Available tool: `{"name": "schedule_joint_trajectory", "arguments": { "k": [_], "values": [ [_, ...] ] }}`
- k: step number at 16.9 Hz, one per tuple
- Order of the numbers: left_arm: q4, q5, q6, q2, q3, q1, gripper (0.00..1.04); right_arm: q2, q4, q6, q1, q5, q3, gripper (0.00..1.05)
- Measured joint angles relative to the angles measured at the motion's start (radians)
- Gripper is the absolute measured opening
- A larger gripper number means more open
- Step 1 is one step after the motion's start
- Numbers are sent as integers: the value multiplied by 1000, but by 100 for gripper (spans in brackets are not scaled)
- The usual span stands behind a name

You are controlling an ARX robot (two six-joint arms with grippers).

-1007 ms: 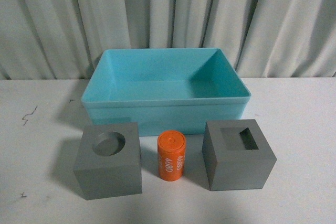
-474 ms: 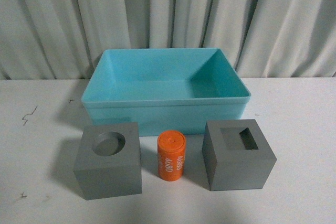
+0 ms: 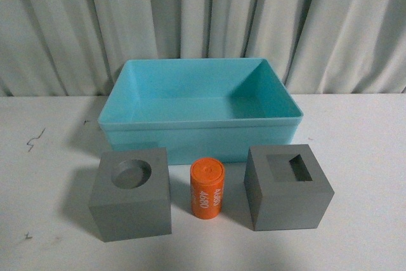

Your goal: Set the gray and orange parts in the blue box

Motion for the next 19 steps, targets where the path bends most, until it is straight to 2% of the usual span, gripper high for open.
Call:
{"name": "schedule_joint_trajectory", "arguments": {
  "k": [5, 6, 7, 8, 9, 10, 11, 13, 14, 16, 19],
  "values": [
    [0, 0, 0, 0, 0, 0, 98, 0, 0, 0, 0, 0, 0, 98],
    [0, 0, 0, 0, 0, 0, 98, 38, -143, 49, 25, 81, 43, 98],
    [0, -2, 0, 0, 0, 0, 98, 277, -344, 186, 31, 231, 163, 98],
    [0, -2, 0, 0, 0, 0, 98, 433, -304, 267, -87, 236, 220, 98],
    [-1, 1, 0, 0, 0, 0, 98, 493, -238, 272, -159, 199, 243, 98],
    [0, 0, 0, 0, 0, 0, 98, 559, -163, 265, -212, 148, 276, 98],
    [0, 0, 0, 0, 0, 0, 98, 693, -35, 222, -270, 52, 351, 98],
    [0, 0, 0, 0, 0, 0, 98, 884, 117, 143, -218, -77, 432, 98],
    [0, 0, 0, 0, 0, 0, 98, 963, 177, 105, -180, -110, 445, 98],
    [0, 0, 0, 0, 0, 0, 98, 1207, 305, 64, -77, -135, 484, 98],
    [0, 0, 0, 0, 0, 0, 98, 1488, 383, 112, 31, -161, 588, 98]
  ]
}}
